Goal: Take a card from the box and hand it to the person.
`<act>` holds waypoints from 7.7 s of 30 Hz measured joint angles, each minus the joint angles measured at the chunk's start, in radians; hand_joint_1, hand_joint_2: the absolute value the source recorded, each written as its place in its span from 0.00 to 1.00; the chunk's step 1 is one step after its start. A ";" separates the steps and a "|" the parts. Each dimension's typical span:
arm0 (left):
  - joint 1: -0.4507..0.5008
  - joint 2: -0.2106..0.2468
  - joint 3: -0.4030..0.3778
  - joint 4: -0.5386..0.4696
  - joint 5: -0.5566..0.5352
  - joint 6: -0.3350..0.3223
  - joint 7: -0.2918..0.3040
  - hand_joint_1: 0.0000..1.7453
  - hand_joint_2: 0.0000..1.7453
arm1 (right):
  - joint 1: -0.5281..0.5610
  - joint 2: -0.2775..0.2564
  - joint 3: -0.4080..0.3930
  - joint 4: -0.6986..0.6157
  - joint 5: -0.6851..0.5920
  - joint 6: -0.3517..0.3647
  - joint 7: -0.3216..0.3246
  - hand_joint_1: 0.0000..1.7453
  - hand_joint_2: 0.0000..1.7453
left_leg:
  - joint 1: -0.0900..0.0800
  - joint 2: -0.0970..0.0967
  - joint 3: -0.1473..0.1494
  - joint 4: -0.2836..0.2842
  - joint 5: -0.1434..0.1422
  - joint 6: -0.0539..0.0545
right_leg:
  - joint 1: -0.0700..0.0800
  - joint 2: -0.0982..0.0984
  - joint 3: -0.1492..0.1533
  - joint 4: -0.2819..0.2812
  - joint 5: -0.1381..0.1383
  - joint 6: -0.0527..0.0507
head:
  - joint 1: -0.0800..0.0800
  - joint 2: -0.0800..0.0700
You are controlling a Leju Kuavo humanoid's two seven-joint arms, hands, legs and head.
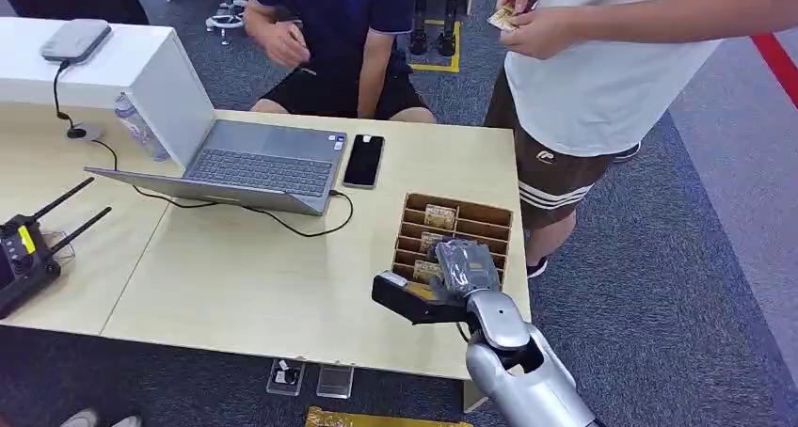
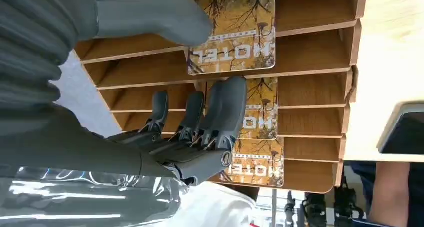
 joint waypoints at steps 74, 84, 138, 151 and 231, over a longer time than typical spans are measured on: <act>0.000 0.001 0.000 0.000 -0.002 0.004 0.005 0.00 1.00 | -0.001 0.002 -0.017 0.019 0.000 0.000 0.000 0.77 1.00 | 0.000 0.000 0.000 0.000 0.000 0.000 | 0.000 0.000 0.000 0.000 0.000 0.000 | 0.000 0.000; 0.000 0.001 0.000 0.000 -0.001 0.013 0.008 0.00 1.00 | -0.013 0.006 -0.016 0.034 -0.004 0.001 -0.005 0.83 1.00 | 0.000 0.000 0.000 0.000 0.000 0.000 | 0.000 0.000 0.000 0.000 0.000 0.000 | 0.000 0.000; 0.001 0.013 0.005 0.001 0.045 -0.136 -0.007 0.00 1.00 | -0.194 0.036 -0.195 -0.256 -0.072 -0.002 -0.066 0.91 1.00 | 0.000 0.000 0.000 0.000 0.000 0.000 | 0.000 0.000 0.000 0.000 0.000 0.000 | 0.000 0.000; -0.003 0.018 0.016 0.001 0.069 -0.190 -0.015 0.00 1.00 | -0.278 0.081 -0.220 -0.044 -0.064 -0.079 -0.099 0.91 1.00 | 0.000 0.000 0.000 0.000 0.000 0.000 | 0.000 0.000 0.000 0.000 0.000 0.000 | 0.000 0.000; -0.003 0.105 -0.137 0.005 -0.140 -0.207 -0.024 0.00 1.00 | 0.304 -0.133 -1.073 0.922 -0.608 -0.064 -0.113 0.00 1.00 | 0.001 0.000 -0.001 -0.002 -0.001 0.000 | 0.001 0.000 -0.001 -0.002 -0.002 -0.002 | 0.001 0.000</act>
